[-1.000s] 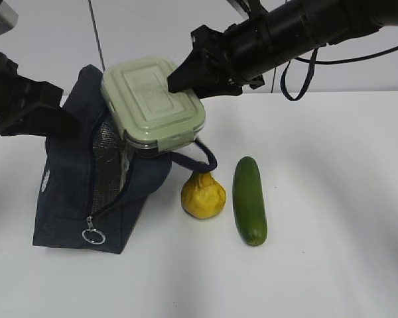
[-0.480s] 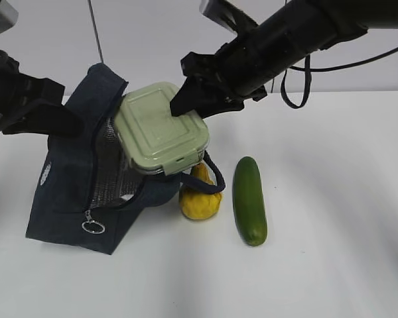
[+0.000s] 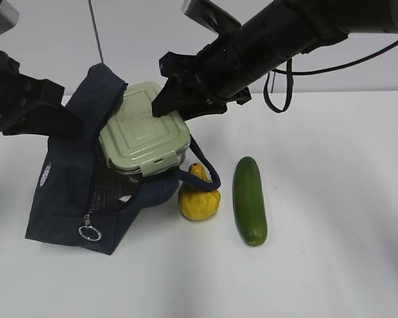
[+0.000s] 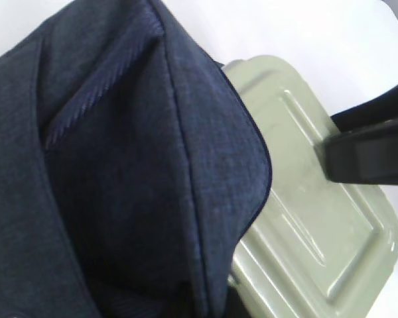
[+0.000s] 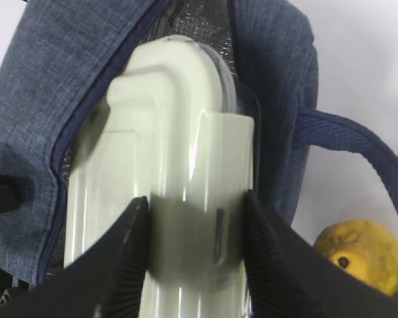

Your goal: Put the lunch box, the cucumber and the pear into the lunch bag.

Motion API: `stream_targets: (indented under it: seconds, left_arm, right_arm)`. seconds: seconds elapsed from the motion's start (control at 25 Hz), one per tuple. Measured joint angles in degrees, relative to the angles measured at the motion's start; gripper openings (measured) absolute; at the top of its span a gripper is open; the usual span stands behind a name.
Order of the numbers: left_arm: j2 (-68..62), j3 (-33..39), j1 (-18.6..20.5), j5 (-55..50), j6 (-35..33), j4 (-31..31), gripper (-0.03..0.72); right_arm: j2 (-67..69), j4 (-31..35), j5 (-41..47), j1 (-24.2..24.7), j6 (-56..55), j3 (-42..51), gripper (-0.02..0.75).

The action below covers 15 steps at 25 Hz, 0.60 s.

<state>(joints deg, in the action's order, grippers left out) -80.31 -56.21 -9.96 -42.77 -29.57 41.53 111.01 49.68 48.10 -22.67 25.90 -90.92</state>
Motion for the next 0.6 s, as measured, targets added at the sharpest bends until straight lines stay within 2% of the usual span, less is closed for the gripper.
stream_targets:
  seconds: [0.2, 0.6]
  left_arm:
    - [0.0, 0.0, 0.0, -0.23, -0.36, 0.0, 0.022]
    - [0.28, 0.0, 0.0, -1.09, -1.46, 1.28, 0.022]
  right_arm:
    - [0.0, 0.76, -1.16, -0.99, -0.26, 0.0, 0.319]
    - [1.13, -0.48, -9.03, -5.57, -0.35, 0.0, 0.297]
